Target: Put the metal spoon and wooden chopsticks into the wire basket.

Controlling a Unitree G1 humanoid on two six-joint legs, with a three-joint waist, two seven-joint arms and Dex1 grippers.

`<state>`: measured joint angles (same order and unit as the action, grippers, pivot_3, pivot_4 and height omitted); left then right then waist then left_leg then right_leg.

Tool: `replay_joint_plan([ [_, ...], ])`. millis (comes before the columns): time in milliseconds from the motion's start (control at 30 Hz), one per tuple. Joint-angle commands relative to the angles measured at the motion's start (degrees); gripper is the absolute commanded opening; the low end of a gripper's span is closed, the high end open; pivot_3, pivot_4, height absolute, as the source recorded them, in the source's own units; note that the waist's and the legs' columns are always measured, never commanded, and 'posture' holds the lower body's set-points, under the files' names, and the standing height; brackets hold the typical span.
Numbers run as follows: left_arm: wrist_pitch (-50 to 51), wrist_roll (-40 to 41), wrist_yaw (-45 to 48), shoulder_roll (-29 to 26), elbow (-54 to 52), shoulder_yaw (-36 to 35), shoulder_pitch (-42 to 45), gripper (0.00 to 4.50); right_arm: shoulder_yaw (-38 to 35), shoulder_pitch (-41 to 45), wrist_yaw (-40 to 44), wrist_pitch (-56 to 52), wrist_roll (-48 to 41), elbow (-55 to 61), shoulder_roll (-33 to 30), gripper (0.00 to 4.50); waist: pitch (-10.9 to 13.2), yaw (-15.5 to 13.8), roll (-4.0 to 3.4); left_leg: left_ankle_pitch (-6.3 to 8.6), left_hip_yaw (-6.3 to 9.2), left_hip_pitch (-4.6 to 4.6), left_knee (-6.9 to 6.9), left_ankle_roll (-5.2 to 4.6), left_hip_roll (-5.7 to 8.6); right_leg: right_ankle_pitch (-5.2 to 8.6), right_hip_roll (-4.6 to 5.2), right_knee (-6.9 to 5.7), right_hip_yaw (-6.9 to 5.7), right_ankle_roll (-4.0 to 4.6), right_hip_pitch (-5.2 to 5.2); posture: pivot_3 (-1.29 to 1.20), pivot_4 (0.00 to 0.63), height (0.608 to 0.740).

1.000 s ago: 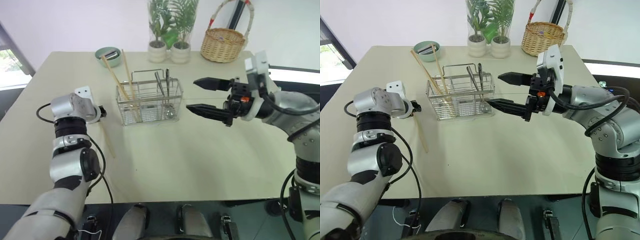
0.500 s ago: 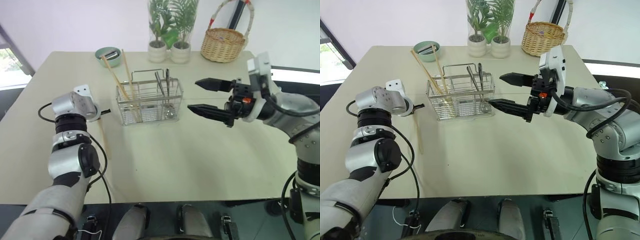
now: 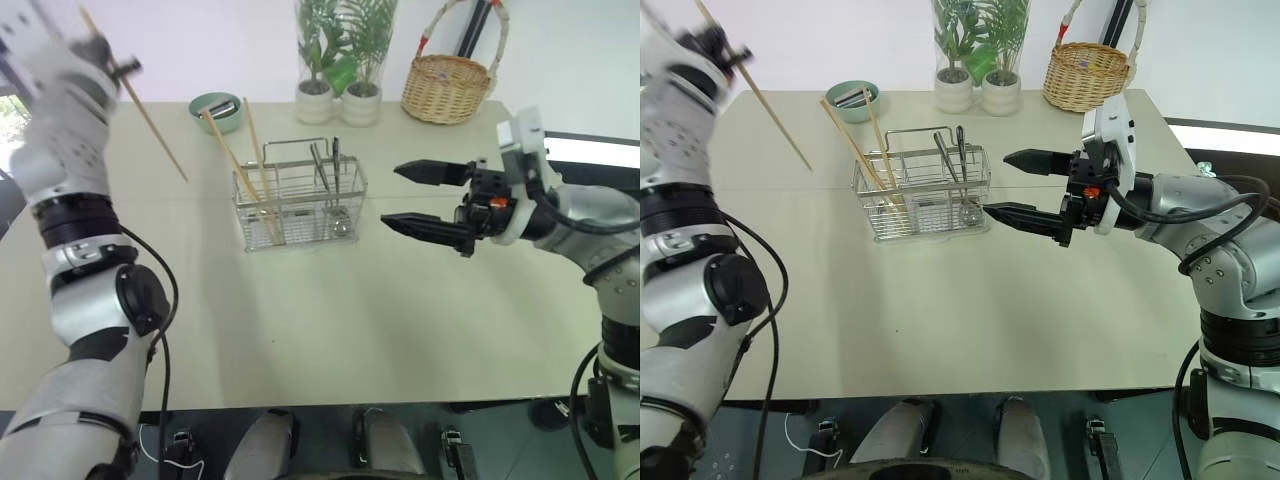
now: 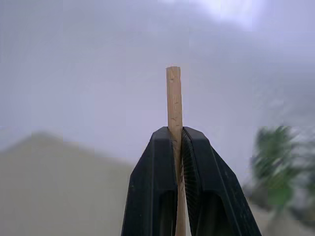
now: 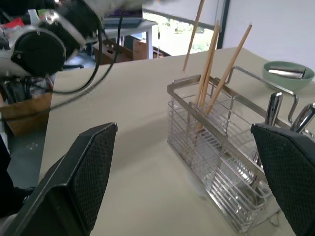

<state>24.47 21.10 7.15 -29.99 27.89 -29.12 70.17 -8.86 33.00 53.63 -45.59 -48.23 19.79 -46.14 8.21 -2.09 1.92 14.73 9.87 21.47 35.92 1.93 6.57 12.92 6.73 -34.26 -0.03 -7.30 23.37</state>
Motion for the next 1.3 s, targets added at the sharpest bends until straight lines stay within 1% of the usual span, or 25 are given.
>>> replay_joint_plan([
  [33,0.09,5.31,3.16,-1.01,-6.42,-0.36,4.28,0.01,-1.42,0.26,0.41,1.12,0.12,0.28,-0.69,4.50,0.00,0.03,0.00,0.01,0.00,0.00,0.01,-0.02,0.00,-0.01,0.00,0.00,0.00,-0.02,-0.01,0.00,0.150,0.710],
  [100,1.46,7.16,3.57,-0.74,-8.49,0.14,5.24,0.01,-1.45,0.21,0.51,1.17,0.28,0.28,-0.67,4.50,0.01,0.02,-0.02,0.04,0.00,-0.02,0.02,-0.08,0.00,-0.02,-0.01,-0.01,0.00,-0.03,-0.02,0.00,0.150,0.710],
  [200,4.16,8.52,4.99,2.16,-14.80,4.97,5.08,0.01,-1.51,0.06,0.33,1.39,0.49,0.47,-0.42,4.50,0.01,-0.14,-0.02,0.06,0.02,-0.06,0.04,-0.11,-0.01,-0.02,-0.05,-0.03,0.00,-0.04,-0.07,0.00,0.150,0.710],
  [333,4.91,7.14,6.79,5.79,-20.89,11.10,-0.05,0.01,-1.54,-0.26,-0.34,1.72,0.71,0.81,0.13,4.50,-0.01,-0.06,-0.04,0.04,0.02,-0.07,0.14,-0.09,0.03,-0.05,-0.03,0.00,-0.01,-0.08,-0.17,0.00,0.150,0.710],
  [400,5.08,7.09,6.70,7.91,-22.75,13.02,-2.71,0.01,-1.66,-0.35,-0.71,1.73,0.57,1.12,0.25,4.50,0.00,0.02,-0.08,0.03,0.00,-0.09,0.12,-0.08,0.03,-0.05,-0.03,0.00,0.03,-0.09,-0.17,0.00,0.150,0.710],
  [500,4.84,6.81,6.10,10.70,-24.20,14.92,-5.96,0.01,-1.87,-0.44,-1.32,1.75,0.38,1.50,0.34,4.50,0.04,0.44,-0.14,0.03,-0.01,-0.07,0.08,-0.08,-0.03,-0.06,-0.11,-0.01,0.05,-0.07,-0.07,0.00,0.150,0.710],
  [733,2.58,3.77,5.81,14.95,-26.62,19.07,-13.68,0.01,-2.23,-0.26,-2.74,1.55,-0.22,2.10,0.51,4.50,0.05,1.20,-0.14,0.03,-0.01,-0.05,0.08,-0.08,-0.02,-0.06,-0.08,0.02,0.05,-0.07,-0.10,0.00,0.150,0.710],
  [967,-0.07,1.05,6.16,17.16,-27.77,20.68,-18.93,0.01,-2.08,0.73,-3.32,1.23,-0.53,1.66,0.53,4.50,0.05,1.21,-0.14,0.08,-0.01,-0.06,0.10,-0.17,-0.01,-0.06,-0.08,0.03,0.04,-0.07,-0.12,0.00,0.150,0.710],
  [1067,-0.68,0.81,6.44,17.54,-28.22,20.67,-20.87,1.14,-1.86,1.64,-3.51,1.06,-0.56,0.99,0.67,4.50,0.05,1.23,-0.14,0.07,-0.02,-0.06,0.10,-0.16,-0.01,-0.06,-0.07,0.04,0.05,-0.07,-0.13,0.00,0.150,0.710],
  [1167,-0.32,1.08,6.13,17.66,-28.94,20.01,-21.15,2.51,-1.50,2.04,-3.55,1.09,-0.43,0.60,0.84,4.50,0.05,1.24,-0.14,0.13,0.00,-0.06,0.10,-0.26,-0.01,-0.06,-0.08,0.03,0.04,-0.07,-0.13,0.00,0.150,0.710],
  [1200,-0.20,1.08,6.00,17.61,-29.13,19.88,-21.10,3.06,-1.39,2.12,-3.52,1.11,-0.37,0.51,0.90,4.50,0.05,1.24,-0.14,0.13,0.00,-0.06,0.10,-0.26,-0.01,-0.06,-0.08,0.04,0.04,-0.07,-0.13,0.00,0.150,0.710],
  [1300,1.09,1.75,5.61,17.21,-30.33,19.24,-21.05,4.48,-1.15,2.06,-3.27,1.27,-0.11,0.30,0.94,4.50,0.05,1.23,-0.14,0.14,-0.01,-0.05,0.10,-0.27,-0.01,-0.06,-0.08,0.04,0.04,-0.07,-0.13,0.00,0.150,0.710],
])
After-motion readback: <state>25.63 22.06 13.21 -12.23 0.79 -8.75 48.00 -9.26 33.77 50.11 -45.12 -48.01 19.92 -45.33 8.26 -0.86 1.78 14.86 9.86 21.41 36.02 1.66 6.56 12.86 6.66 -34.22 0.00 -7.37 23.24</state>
